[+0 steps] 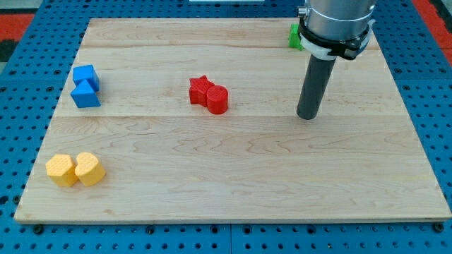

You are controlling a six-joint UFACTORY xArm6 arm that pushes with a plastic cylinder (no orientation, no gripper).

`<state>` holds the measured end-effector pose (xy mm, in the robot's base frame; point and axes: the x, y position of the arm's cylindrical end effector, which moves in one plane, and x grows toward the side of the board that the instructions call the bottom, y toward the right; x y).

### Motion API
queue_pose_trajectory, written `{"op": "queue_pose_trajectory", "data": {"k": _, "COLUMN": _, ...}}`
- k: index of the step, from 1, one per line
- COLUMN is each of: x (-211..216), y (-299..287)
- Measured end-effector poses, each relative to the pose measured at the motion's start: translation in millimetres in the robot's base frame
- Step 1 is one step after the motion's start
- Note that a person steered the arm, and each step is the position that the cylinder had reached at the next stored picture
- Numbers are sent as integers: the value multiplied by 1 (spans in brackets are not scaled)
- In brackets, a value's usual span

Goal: Move yellow hexagon along with yellow heart towards bottom center

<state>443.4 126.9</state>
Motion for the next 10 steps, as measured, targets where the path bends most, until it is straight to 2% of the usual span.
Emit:
{"op": "queue_pose_trajectory", "data": {"k": 4, "x": -8, "y": -15}}
{"op": "queue_pose_trajectory", "data": {"k": 5, "x": 74, "y": -58}}
{"op": "queue_pose_trajectory", "data": {"k": 6, "x": 143, "y": -169}}
{"op": "queue_pose_trajectory", "data": {"k": 7, "x": 163, "y": -328}}
{"op": "queue_pose_trajectory", "data": {"k": 8, "x": 136, "y": -430}}
{"op": "queue_pose_trajectory", "data": {"k": 10, "x": 114, "y": -399}}
